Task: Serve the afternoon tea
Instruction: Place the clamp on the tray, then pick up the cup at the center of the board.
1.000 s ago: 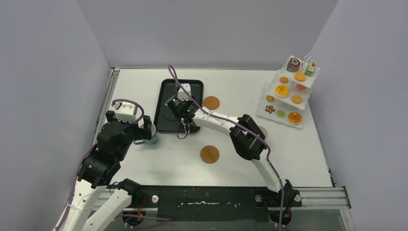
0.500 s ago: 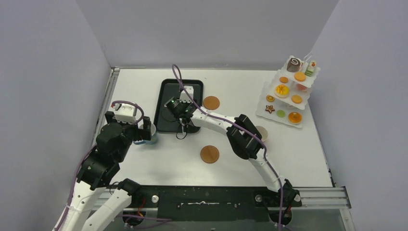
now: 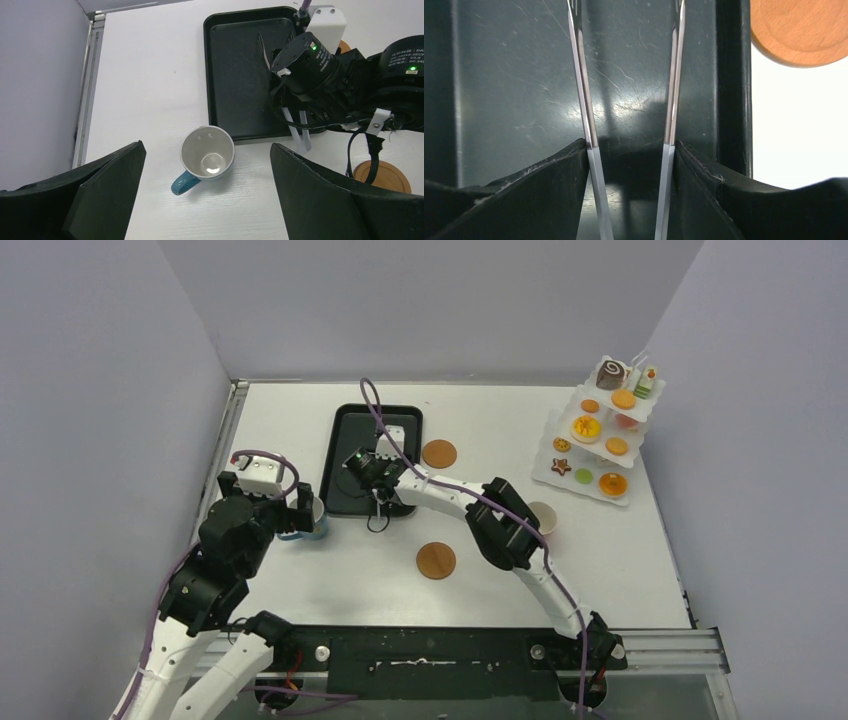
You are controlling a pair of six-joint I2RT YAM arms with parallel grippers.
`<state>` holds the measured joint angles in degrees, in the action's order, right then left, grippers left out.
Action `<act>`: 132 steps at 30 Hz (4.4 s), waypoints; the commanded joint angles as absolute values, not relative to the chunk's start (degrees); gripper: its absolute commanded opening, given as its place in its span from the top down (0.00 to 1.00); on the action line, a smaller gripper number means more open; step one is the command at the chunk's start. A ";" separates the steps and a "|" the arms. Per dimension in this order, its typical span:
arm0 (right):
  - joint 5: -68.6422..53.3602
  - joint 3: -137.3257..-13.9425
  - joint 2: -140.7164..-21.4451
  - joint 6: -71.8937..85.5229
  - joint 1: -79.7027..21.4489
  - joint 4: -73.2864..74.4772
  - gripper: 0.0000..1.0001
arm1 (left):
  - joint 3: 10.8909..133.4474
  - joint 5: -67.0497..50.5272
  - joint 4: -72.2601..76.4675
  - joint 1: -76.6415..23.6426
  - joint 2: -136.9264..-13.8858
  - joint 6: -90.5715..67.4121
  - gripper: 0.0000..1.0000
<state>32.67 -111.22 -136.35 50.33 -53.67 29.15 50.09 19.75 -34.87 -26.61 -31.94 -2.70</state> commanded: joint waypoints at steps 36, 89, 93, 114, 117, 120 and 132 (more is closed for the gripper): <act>37.06 -74.22 -79.47 50.97 -53.88 53.53 0.00 | 49.88 22.34 -31.83 -29.53 -34.13 -0.31 0.05; 31.26 -39.18 -72.89 49.48 -38.50 33.91 0.63 | 50.02 12.56 -30.72 -29.71 -35.25 -1.86 0.03; 31.60 -39.84 -73.71 47.59 -38.50 33.81 0.71 | 50.01 12.37 -30.66 -29.71 -35.44 -1.89 0.03; 26.35 -41.00 -64.83 36.61 -38.75 28.77 1.00 | 49.90 12.74 -30.67 -29.68 -35.42 -1.58 0.03; 23.27 -40.87 -63.65 35.01 -38.67 25.08 1.00 | 49.85 12.74 -30.67 -29.62 -35.42 -1.55 0.03; 20.17 -41.61 -64.47 33.70 -38.56 21.31 1.00 | 49.85 12.66 -30.67 -29.62 -35.35 -1.49 0.03; 15.48 -53.97 -79.94 28.64 -38.08 9.89 1.00 | 49.68 12.72 -30.72 -29.71 -34.72 -1.51 0.03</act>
<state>15.77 -46.76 -76.25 31.48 -38.63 21.32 49.21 13.21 -33.98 -29.52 -35.44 -1.34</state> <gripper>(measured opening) 0.185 0.971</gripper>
